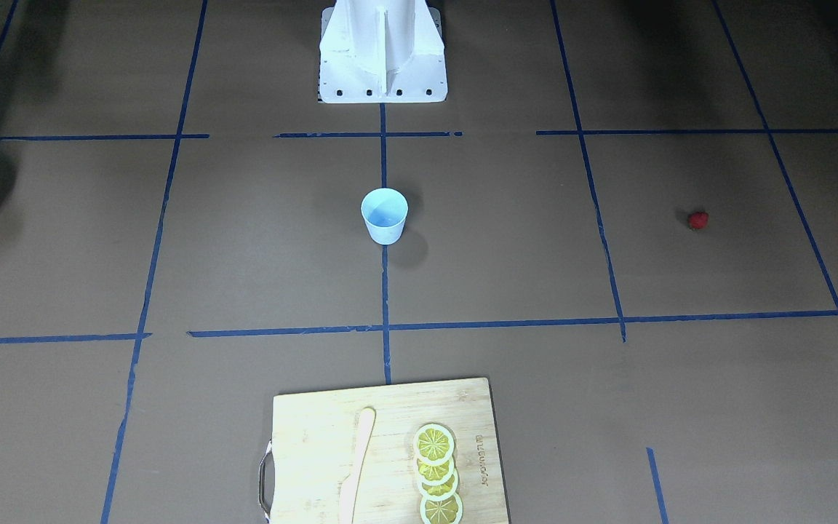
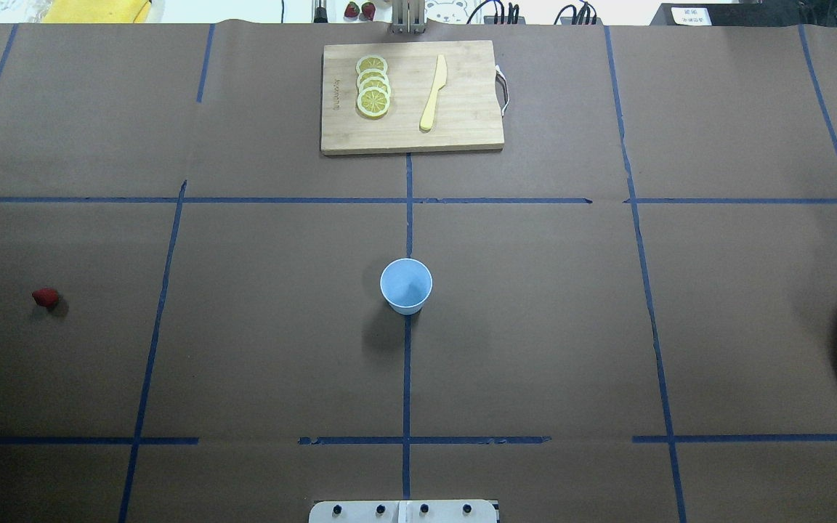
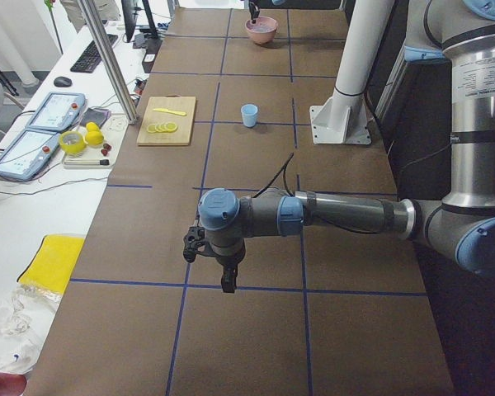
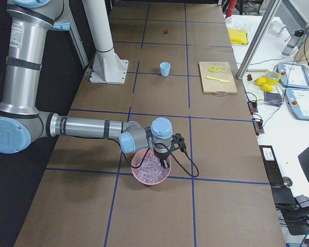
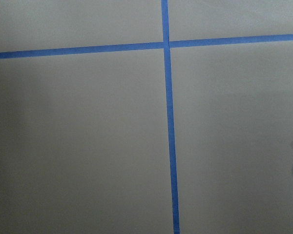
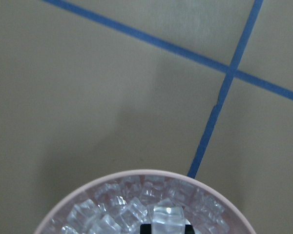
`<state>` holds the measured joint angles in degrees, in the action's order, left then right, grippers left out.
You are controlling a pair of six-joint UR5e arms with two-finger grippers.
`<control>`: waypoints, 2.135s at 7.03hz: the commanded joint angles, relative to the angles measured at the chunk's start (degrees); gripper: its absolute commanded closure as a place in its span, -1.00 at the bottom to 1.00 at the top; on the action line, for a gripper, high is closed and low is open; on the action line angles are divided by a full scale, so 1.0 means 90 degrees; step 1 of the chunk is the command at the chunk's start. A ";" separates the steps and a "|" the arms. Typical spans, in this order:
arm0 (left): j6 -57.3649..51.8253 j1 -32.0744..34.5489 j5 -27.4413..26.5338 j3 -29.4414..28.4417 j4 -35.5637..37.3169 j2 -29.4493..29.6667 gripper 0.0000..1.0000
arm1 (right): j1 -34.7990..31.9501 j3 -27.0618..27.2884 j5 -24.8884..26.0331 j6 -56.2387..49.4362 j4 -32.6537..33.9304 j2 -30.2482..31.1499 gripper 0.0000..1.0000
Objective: Put ice and strawberries in cup
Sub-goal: 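Grasp an ice cube from the pink bowl with the right gripper, then carry the ice cube with the right gripper over the light-blue cup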
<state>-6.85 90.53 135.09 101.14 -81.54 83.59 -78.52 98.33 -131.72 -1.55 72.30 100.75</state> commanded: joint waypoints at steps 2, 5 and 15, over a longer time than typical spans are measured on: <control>-0.0010 0.0000 0.0039 0.0013 -0.0002 0.0000 -1.00 | -0.0046 0.1142 -0.0061 0.1325 0.1058 -0.0520 0.99; -0.0020 0.0000 0.0049 0.0013 -0.0022 0.0019 -1.00 | 0.1716 0.1886 0.0259 0.4526 0.1078 -0.1618 1.00; -0.0029 -0.0010 0.0059 0.0023 -0.0032 0.0068 -1.00 | 0.6088 -0.0105 0.3874 0.9117 0.3246 -0.6683 0.98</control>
<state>-7.10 90.44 135.62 101.34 -81.83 84.20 -24.14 99.20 -97.84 80.26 101.59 41.69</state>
